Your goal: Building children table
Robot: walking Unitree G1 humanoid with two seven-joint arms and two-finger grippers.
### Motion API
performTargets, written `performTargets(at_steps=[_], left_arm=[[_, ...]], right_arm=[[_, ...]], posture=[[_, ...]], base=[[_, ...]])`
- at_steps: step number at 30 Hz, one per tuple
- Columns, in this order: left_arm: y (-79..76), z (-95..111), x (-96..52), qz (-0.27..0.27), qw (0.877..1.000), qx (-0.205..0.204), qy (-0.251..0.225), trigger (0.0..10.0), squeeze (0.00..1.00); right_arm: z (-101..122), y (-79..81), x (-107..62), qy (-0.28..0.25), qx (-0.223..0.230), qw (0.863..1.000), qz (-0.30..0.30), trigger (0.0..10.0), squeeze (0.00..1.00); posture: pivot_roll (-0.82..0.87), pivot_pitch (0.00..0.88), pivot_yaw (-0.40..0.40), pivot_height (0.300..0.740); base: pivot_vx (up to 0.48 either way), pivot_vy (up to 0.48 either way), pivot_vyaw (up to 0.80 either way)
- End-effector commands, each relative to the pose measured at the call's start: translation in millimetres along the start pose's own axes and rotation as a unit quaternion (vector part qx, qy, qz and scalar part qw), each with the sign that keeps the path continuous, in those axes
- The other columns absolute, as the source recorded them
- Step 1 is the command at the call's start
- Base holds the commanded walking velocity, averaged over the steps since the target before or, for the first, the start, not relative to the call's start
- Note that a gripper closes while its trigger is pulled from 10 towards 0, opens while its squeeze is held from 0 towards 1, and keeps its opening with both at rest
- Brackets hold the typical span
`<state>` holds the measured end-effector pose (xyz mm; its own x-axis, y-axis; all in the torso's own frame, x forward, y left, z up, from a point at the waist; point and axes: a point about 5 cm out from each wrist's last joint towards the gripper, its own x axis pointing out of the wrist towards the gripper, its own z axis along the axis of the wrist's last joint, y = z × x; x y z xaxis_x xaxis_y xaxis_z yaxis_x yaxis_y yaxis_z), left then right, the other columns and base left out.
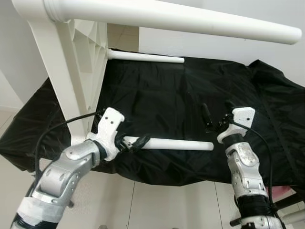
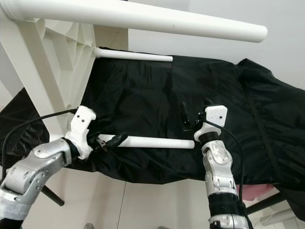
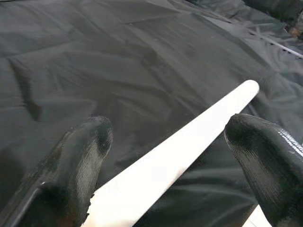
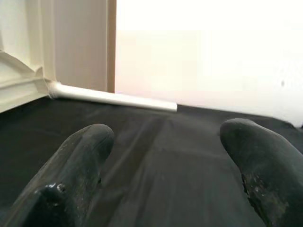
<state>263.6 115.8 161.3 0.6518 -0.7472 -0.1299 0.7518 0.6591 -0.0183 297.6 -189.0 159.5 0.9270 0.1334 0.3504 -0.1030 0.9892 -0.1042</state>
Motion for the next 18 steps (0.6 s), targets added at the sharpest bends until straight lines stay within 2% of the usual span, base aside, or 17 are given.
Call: performTargets(at_steps=[1,5,8,9,13,14,18], left_arm=[[4.2,-1.7,-1.8,0.101,0.995,0.011,-0.010,10.0,0.00],[2.1,-5.2,-2.3,0.130,0.991,0.011,-0.012,10.0,0.00],[0.1,-6.8,-3.6,0.143,0.989,0.028,-0.004,10.0,0.00],[2.3,-9.1,-5.6,0.162,0.987,0.023,0.002,10.0,0.00],[3.2,-14.3,-10.0,0.176,0.984,0.015,0.018,10.0,0.00],[0.6,-17.1,-13.4,0.175,0.984,0.004,0.022,10.0,0.00],[-5.1,-19.1,-17.1,0.178,0.984,-0.006,0.020,10.0,0.00]], right_arm=[[10.9,1.8,-2.6,-0.028,-0.029,0.999,-0.006,10.0,0.00],[20.2,2.8,-4.7,-0.048,-0.052,0.997,-0.022,10.0,0.00],[24.2,3.8,-6.1,-0.054,-0.061,0.996,-0.029,10.0,0.00],[27.4,3.8,-5.7,-0.059,-0.068,0.996,-0.030,10.0,0.00],[35.4,5.2,-5.0,-0.073,-0.089,0.993,-0.023,10.0,0.00],[41.6,7.1,-5.5,-0.082,-0.104,0.991,-0.018,10.0,0.00],[48.7,10.7,-7.3,-0.093,-0.110,0.989,-0.015,10.0,0.00]], posture=[[-0.01,0.030,-0.030,0.740],[-0.01,0.029,-0.030,0.740],[0.00,0.028,-0.034,0.740],[0.00,0.026,-0.035,0.740],[0.00,0.024,-0.044,0.740],[0.01,0.023,-0.047,0.740],[0.01,0.024,-0.052,0.740]], base=[[0.000,0.000,0.00],[0.000,0.000,0.00],[0.000,0.000,0.00],[0.000,0.000,0.00],[0.000,0.000,0.00],[0.000,0.000,0.00],[0.000,0.000,0.00]])
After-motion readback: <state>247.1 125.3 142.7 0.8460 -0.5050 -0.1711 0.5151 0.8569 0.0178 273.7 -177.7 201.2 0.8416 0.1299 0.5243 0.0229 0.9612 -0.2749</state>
